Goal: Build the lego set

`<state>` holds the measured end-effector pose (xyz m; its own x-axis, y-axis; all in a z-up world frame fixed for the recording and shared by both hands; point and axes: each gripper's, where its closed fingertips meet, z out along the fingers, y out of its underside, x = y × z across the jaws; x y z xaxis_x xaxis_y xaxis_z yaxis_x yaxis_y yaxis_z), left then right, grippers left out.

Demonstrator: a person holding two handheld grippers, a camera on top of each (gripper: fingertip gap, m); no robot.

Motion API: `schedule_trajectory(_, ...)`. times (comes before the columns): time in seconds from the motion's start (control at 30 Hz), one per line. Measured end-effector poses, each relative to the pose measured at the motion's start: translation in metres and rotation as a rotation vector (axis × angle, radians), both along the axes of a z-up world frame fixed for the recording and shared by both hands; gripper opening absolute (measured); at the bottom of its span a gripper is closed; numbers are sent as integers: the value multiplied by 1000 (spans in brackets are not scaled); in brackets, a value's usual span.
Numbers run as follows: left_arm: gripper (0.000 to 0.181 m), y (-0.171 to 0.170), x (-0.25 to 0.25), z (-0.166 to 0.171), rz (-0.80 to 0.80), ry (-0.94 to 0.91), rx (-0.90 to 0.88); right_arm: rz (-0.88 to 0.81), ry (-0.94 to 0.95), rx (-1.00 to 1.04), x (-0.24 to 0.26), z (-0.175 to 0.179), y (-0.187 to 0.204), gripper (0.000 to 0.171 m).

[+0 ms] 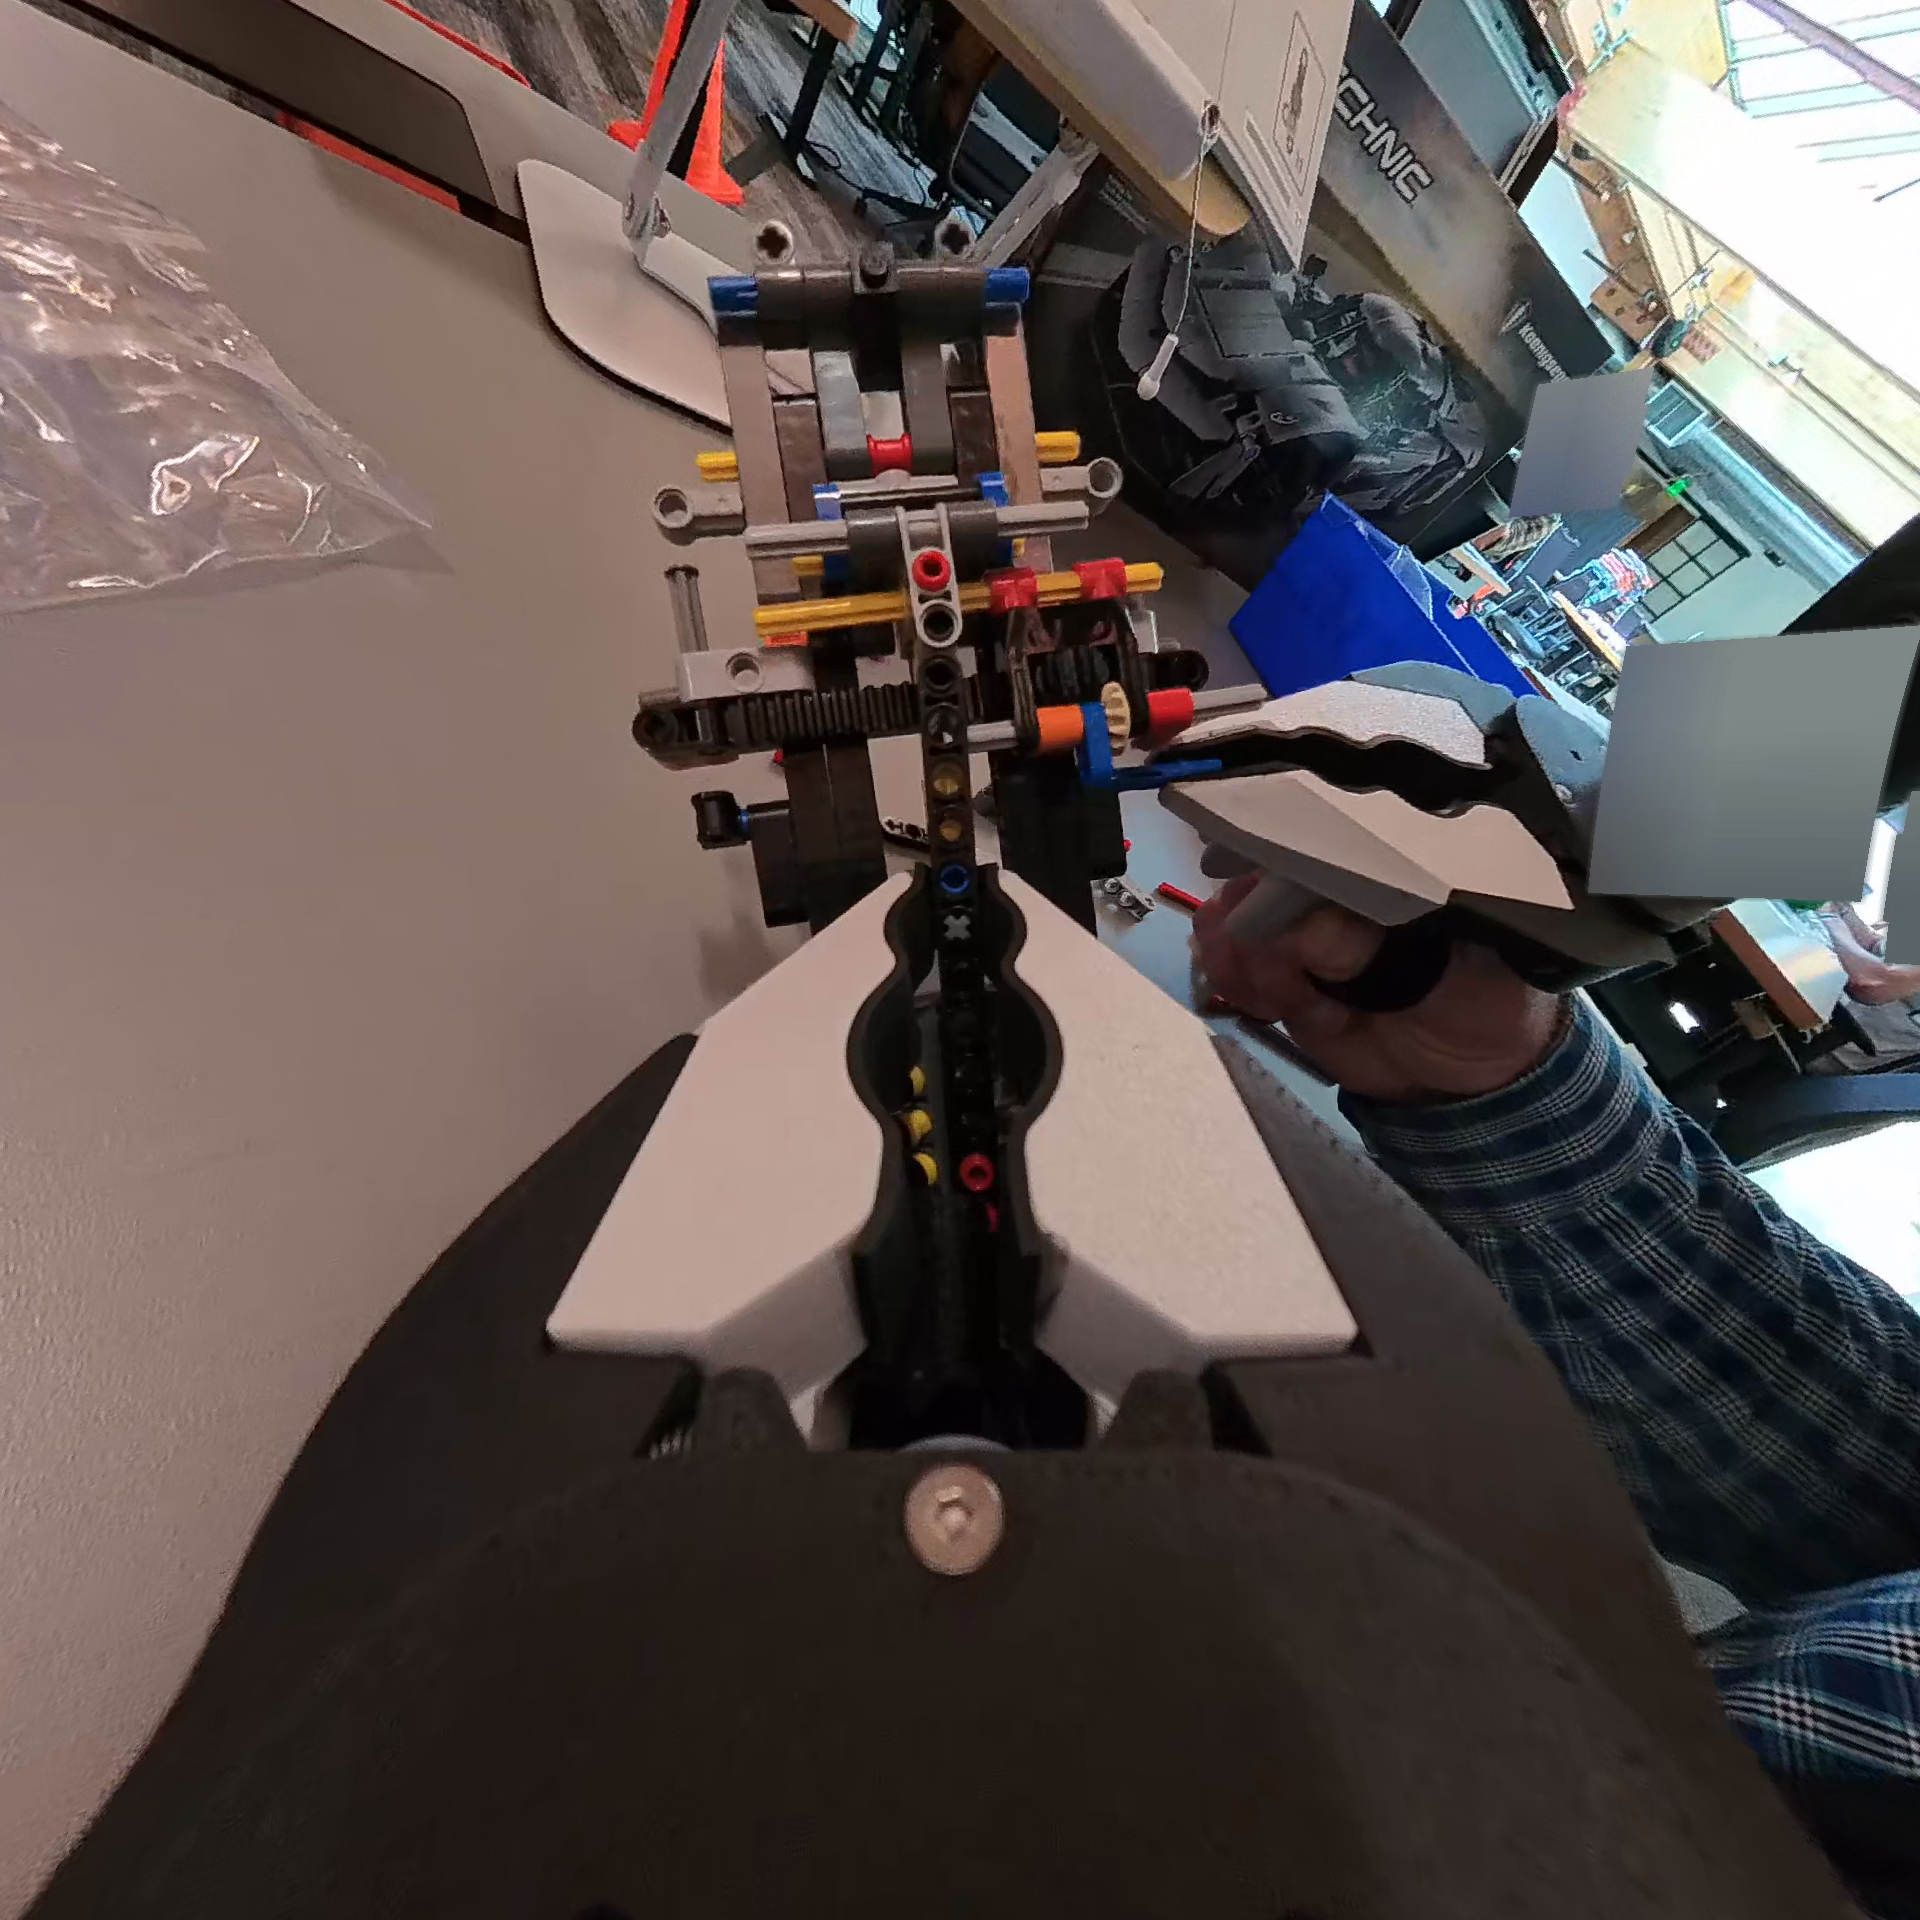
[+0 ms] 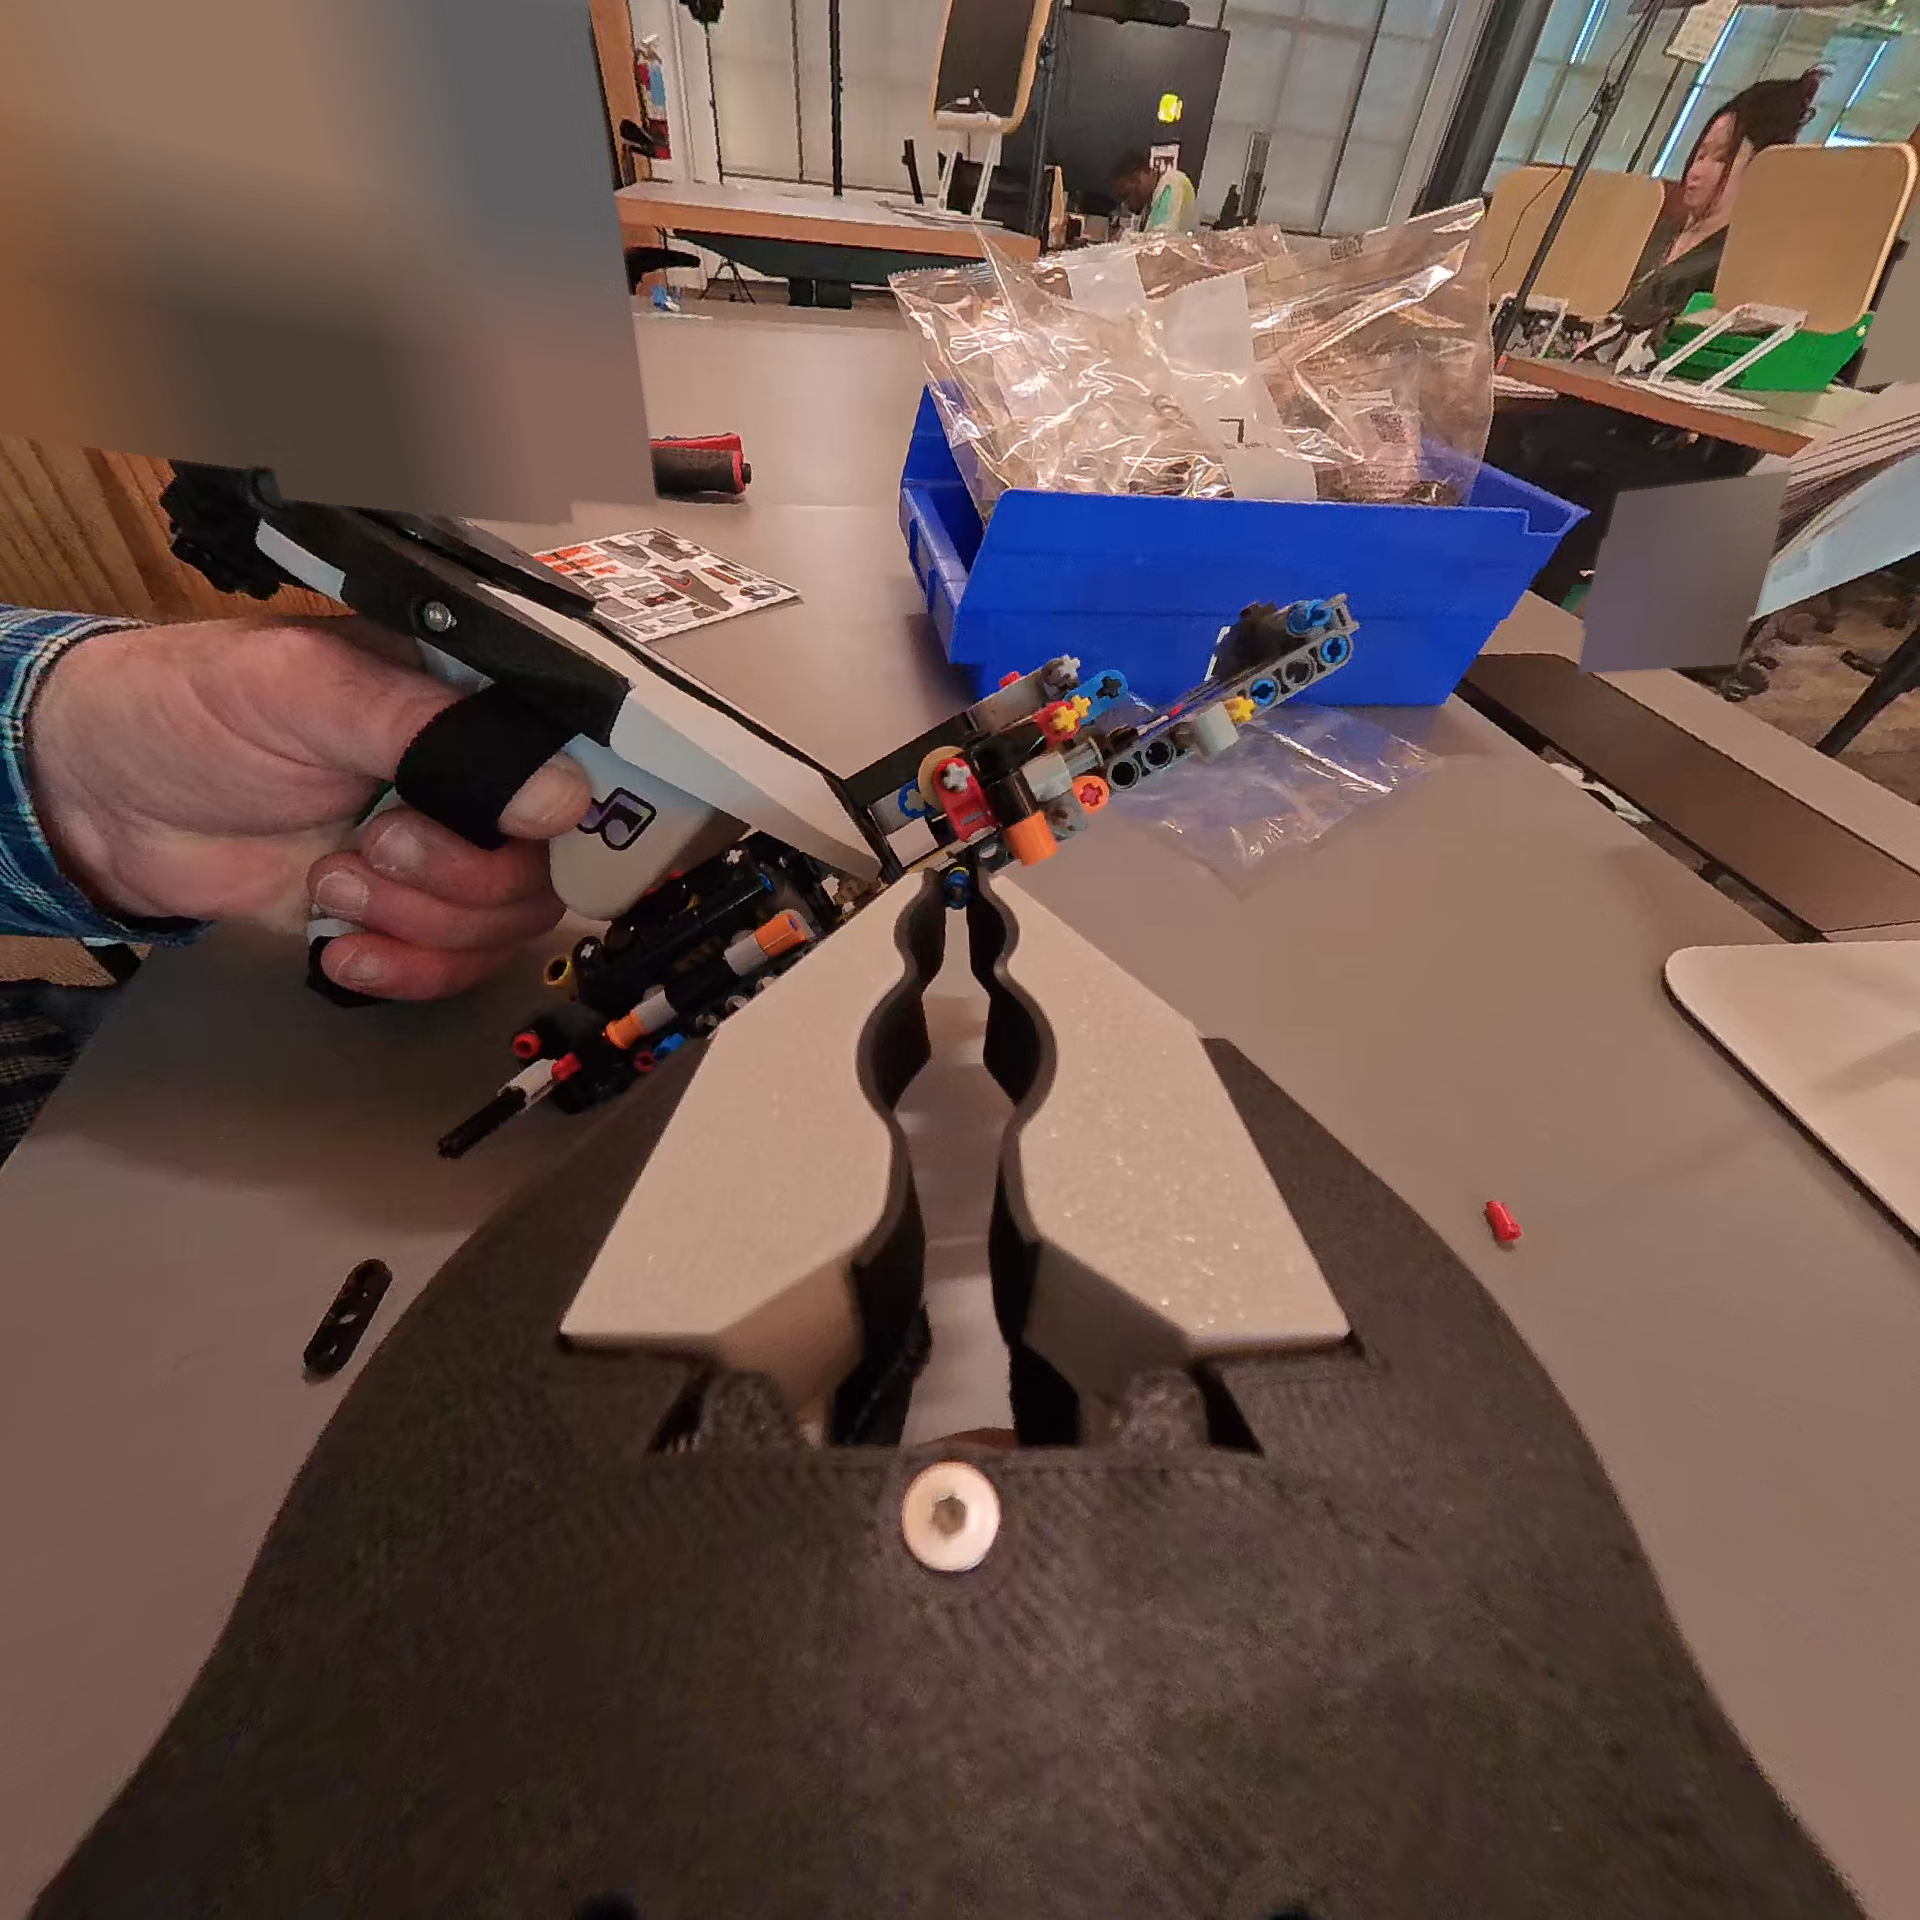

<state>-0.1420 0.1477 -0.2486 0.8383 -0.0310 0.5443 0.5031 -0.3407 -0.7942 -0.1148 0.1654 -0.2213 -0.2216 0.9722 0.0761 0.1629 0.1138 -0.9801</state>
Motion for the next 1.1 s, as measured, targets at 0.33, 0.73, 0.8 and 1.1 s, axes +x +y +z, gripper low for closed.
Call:
schedule_trajectory(0.33,7,0,1,0,-6,-20,6,12,20,-29,1,0,0,2)
schedule_trajectory(0.73,7,1,1,0,-4,-25,5,-28,29,64,0,3,1,2)
schedule_trajectory(0.8,8,2,2,-1,0,-19,2,-30,23,60,0,3,2,2)
schedule_trajectory(1.1,7,1,3,0,12,45,-1,-22,-16,86,2,0,1,2)
